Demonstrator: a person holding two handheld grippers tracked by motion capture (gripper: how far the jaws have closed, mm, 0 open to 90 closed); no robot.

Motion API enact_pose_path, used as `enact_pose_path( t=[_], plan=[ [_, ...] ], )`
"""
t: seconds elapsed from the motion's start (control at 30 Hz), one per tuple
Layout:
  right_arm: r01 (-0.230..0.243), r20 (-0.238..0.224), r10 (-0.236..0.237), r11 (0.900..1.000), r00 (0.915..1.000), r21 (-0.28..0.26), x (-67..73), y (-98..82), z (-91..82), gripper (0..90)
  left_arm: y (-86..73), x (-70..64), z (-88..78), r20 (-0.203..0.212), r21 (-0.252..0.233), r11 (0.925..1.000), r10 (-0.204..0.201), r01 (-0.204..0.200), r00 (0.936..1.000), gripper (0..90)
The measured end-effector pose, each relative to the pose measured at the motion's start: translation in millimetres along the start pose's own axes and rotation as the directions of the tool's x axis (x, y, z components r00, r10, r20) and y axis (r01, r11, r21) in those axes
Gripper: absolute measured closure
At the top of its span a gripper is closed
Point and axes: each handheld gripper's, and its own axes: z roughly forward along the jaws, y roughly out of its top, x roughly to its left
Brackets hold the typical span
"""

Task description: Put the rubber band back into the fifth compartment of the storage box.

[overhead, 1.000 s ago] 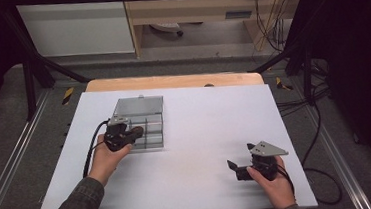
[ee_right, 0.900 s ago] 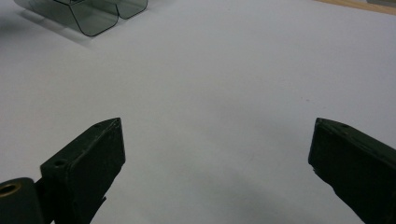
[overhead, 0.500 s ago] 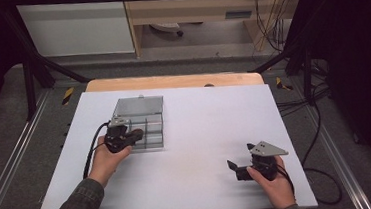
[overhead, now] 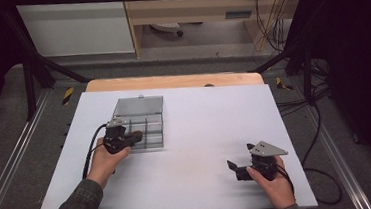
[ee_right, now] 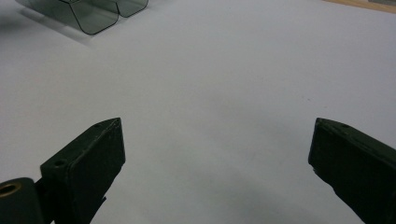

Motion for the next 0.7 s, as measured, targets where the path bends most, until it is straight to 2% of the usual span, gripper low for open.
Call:
enact_pose_path(
  t=[0.33,0.7],
  plan=[
    [0.001,-0.001,-0.001,1.0,1.0,0.001,-0.1,0.0,-0.1,4.1,-1.1,1.6,2.2,-0.007,0.024,0.9997,-0.001,0.001,1.0,85.8],
    [0.0,-0.002,0.0,1.0,1.0,0.0,-0.2,0.0,-0.1,4.1,-0.9,1.2,4.0,-0.007,0.028,0.9996,0.001,-0.001,1.0,85.7]
  ],
)
